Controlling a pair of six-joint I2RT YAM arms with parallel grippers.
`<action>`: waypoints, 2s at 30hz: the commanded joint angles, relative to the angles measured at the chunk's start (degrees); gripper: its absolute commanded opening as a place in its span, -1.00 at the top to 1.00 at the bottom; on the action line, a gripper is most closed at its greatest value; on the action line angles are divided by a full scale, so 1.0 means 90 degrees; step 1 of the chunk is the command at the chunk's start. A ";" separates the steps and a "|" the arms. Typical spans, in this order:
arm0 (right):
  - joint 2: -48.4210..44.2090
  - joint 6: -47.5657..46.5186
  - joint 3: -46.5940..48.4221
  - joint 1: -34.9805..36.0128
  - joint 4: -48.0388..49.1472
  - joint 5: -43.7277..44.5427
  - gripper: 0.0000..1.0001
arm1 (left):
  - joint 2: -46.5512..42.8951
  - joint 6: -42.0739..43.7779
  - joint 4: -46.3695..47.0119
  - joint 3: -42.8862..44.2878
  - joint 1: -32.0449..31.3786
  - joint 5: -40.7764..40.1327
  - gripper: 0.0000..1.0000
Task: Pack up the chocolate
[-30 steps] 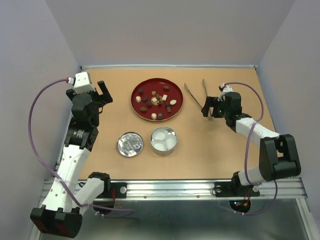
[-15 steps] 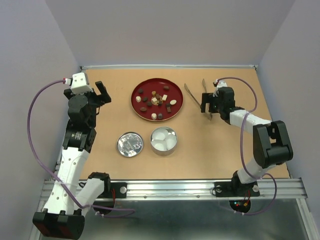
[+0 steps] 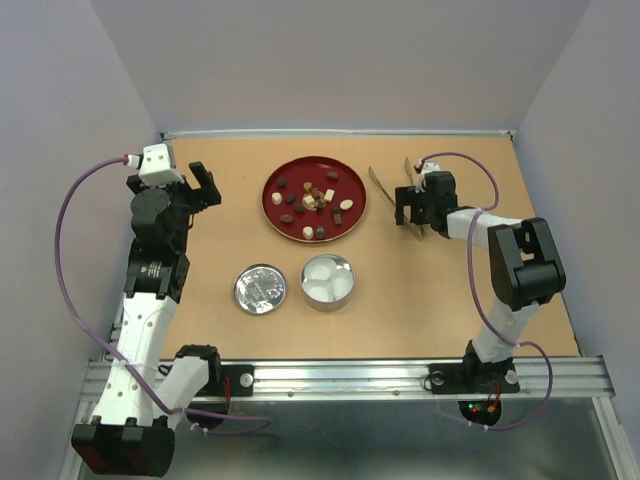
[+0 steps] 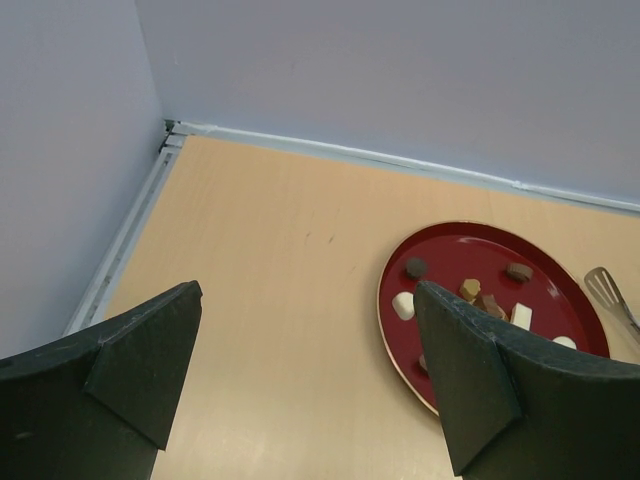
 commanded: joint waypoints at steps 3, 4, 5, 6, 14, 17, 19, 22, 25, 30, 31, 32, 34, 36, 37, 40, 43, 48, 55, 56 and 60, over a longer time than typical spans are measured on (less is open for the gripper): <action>0.0288 -0.0231 0.0567 0.0166 0.0281 0.0201 -1.00 | -0.0032 0.0013 0.0392 -0.0083 0.0101 0.0348 -0.97; 0.0327 -0.0251 0.0615 0.0205 0.0281 0.0288 -1.00 | -0.0051 0.0013 0.0402 -0.0073 0.0121 0.0358 -0.97; 0.0395 -0.0270 0.0625 0.0225 0.0281 0.0337 -1.00 | -0.0061 0.0003 0.0411 -0.0083 0.0131 0.0378 -0.97; 0.0435 -0.0280 0.0645 0.0273 0.0271 0.0473 -1.00 | -0.0051 0.0013 0.0412 -0.0093 0.0140 0.0388 -0.97; 0.0630 -0.0534 0.0586 0.0381 0.0261 0.1021 -1.00 | -0.0081 0.0022 0.0441 -0.0112 0.0180 0.0485 -0.97; 0.0699 -0.0554 0.0577 0.0401 0.0232 0.1129 -0.96 | -0.0100 0.0022 0.0441 -0.0122 0.0180 0.0495 -0.97; 0.0757 -0.0583 0.0577 0.0411 0.0203 0.1177 -0.90 | -0.0090 0.0022 0.0451 -0.0112 0.0189 0.0495 -0.97; 0.0777 -0.0603 0.0567 0.0420 0.0174 0.1275 -0.48 | -0.0090 0.0022 0.0451 -0.0132 0.0199 0.0495 -0.97; 0.0660 -0.0593 0.0547 0.0420 0.0174 0.1256 -0.13 | -0.0090 0.0032 0.0451 -0.0132 0.0199 0.0495 -0.97; 0.0270 -0.0525 0.0489 0.0430 0.0018 0.1100 0.10 | -0.0119 0.0023 0.0451 -0.0141 0.0209 0.0505 -0.97; 0.0095 -0.0466 0.0489 0.0440 -0.0031 0.1071 0.11 | -0.0120 0.0022 0.0460 -0.0142 0.0209 0.0495 -0.97; -0.0003 -0.0446 0.0469 0.0450 -0.0080 0.1070 0.13 | -0.0120 0.0022 0.0460 -0.0142 0.0219 0.0505 -0.97; -0.0295 -0.0388 0.0460 0.0489 -0.0265 0.1041 0.13 | -0.0129 0.0022 0.0460 -0.0141 0.0219 0.0515 -0.97; -0.0482 -0.0359 0.0469 0.0557 -0.0479 0.1022 0.14 | -0.0120 0.0013 0.0470 -0.0132 0.0219 0.0554 -0.97; -0.0686 -0.0358 0.0469 0.0576 -0.0548 0.1022 0.14 | -0.0120 0.0013 0.0470 -0.0141 0.0219 0.0564 -0.97; -0.0980 -0.0358 0.0459 0.0684 -0.0705 0.1022 0.14 | -0.0139 0.0003 0.0480 -0.0142 0.0228 0.0593 -0.97; -0.1332 -0.0124 0.0469 0.0723 -0.1086 0.0973 0.14 | -0.0149 -0.0007 0.0499 -0.0151 0.0228 0.0603 -0.97; -0.1956 -0.0085 0.0459 0.0811 -0.1427 0.0730 0.19 | -0.0120 -0.0036 0.0509 -0.0161 0.0228 0.0661 -0.97; -0.2718 -0.0085 0.0284 0.1327 -0.1760 0.0104 0.20 | -0.0090 -0.0075 0.0509 -0.0181 0.0228 0.0671 -0.97; -0.2787 -0.0085 0.0255 0.1416 -0.1799 0.0094 0.20 | -0.0071 -0.0075 0.0490 -0.0171 0.0228 0.0652 -0.97; -0.3090 -0.0007 0.0137 0.1719 -0.2023 0.0016 0.20 | -0.0042 -0.0085 0.0480 -0.0161 0.0228 0.0593 -0.97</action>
